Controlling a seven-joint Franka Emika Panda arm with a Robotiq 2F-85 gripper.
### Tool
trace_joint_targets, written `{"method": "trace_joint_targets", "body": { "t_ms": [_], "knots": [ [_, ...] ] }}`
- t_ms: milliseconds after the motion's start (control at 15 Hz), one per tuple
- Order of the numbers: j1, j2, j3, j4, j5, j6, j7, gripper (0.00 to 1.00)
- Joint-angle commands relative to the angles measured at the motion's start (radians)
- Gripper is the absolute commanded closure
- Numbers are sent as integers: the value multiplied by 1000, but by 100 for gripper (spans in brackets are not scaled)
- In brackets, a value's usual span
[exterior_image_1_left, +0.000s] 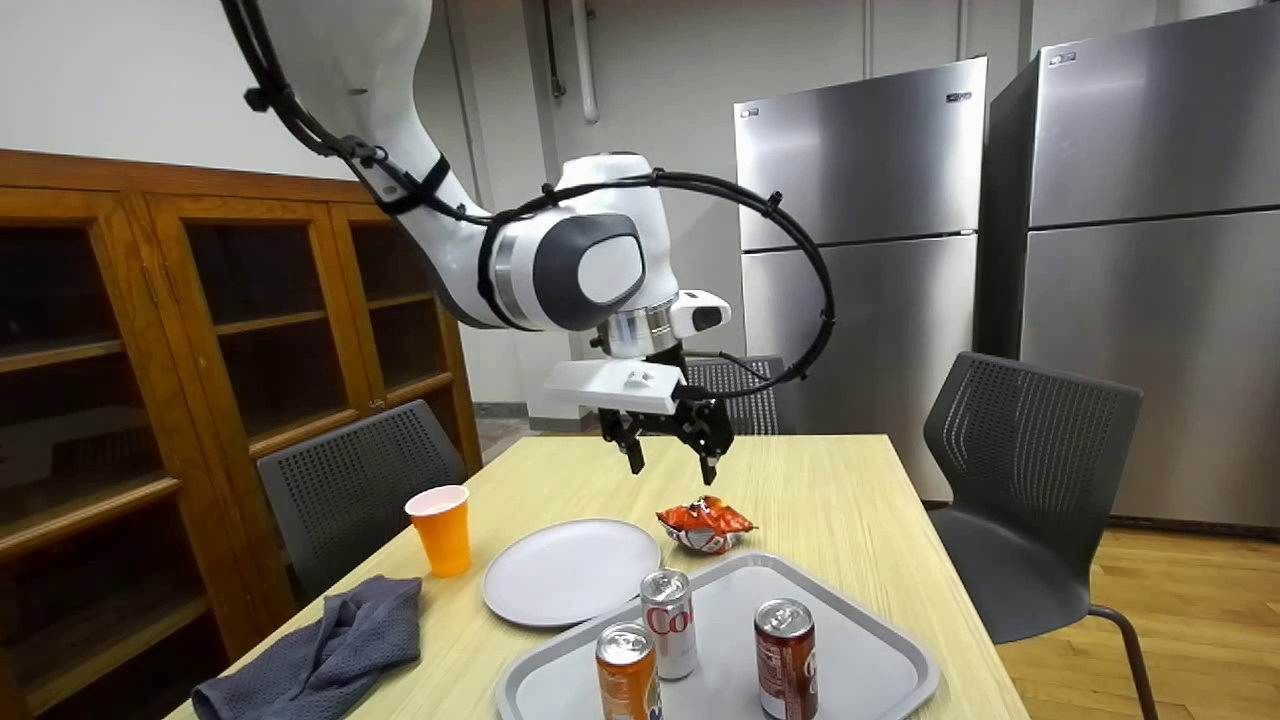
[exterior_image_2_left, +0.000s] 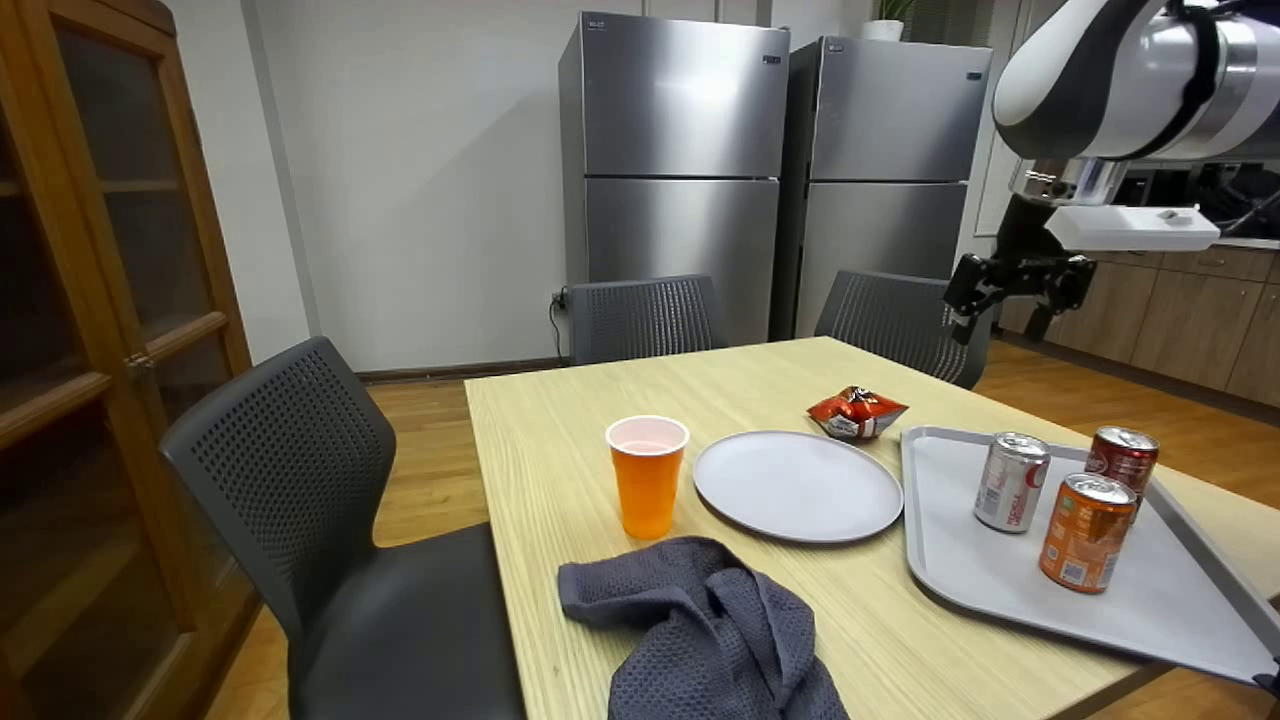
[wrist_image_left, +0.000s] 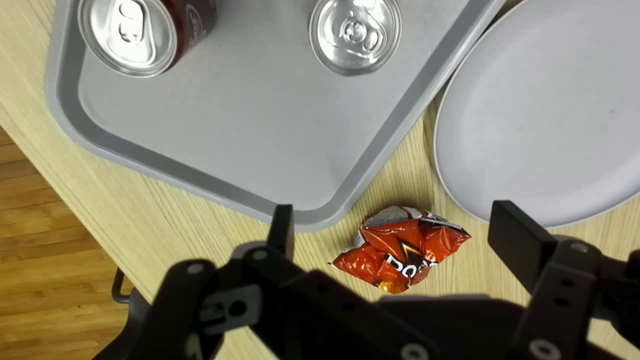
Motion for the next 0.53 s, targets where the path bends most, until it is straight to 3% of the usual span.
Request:
{"method": "trace_joint_targets", "body": {
  "t_ms": [0, 467],
  "knots": [
    [-6, -65, -5, -92, 27, 41, -67, 0],
    [-5, -34, -25, -122, 13, 57, -50, 0]
  ]
}}
